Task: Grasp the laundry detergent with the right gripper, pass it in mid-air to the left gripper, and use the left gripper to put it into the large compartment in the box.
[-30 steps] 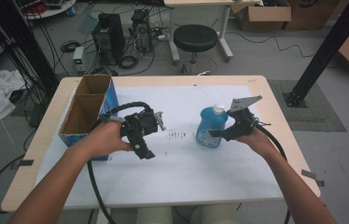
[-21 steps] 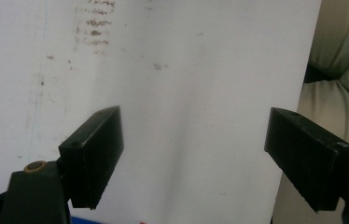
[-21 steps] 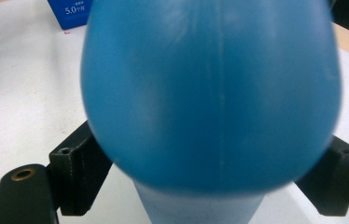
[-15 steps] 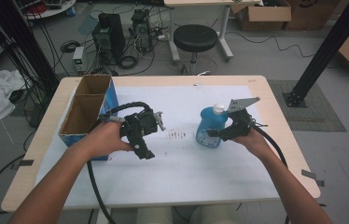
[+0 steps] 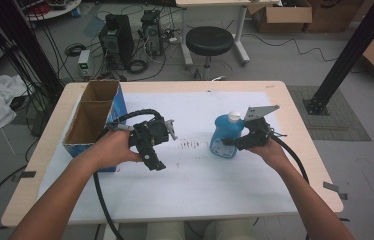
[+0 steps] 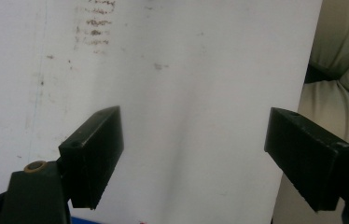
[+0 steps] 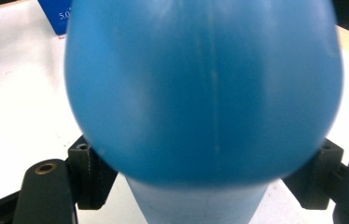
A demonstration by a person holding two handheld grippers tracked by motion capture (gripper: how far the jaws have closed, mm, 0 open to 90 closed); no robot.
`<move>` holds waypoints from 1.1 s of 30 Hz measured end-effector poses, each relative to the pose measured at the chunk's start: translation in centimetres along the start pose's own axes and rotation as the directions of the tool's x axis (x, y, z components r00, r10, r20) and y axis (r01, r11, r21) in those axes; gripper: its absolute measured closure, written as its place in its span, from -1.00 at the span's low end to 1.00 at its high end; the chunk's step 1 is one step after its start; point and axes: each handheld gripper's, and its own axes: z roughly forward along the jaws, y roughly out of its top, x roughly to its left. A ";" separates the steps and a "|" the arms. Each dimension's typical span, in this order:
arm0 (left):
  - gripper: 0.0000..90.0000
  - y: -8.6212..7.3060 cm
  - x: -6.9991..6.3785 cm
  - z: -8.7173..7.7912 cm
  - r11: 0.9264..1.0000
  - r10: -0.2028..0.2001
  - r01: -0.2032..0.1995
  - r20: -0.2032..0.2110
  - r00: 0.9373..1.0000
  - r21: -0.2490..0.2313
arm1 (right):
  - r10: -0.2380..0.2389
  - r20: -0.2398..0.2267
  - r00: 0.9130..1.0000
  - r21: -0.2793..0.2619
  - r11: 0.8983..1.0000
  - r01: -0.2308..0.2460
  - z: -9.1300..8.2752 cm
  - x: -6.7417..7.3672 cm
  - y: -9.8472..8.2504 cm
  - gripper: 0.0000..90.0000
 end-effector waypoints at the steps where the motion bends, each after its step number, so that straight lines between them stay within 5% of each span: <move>1: -0.55 0.0 0.0 0.0 1.000 0.001 -0.001 0.000 1.000 0.000 | 0.002 -0.001 1.000 0.000 1.000 -0.002 0.0 0.0 0.0 -0.47; 33: -0.55 -0.1 0.1 0.1 1.000 0.001 -0.001 0.002 1.000 -0.002 | -0.030 0.000 1.000 -0.023 0.999 0.030 -0.1 0.2 0.2 -0.13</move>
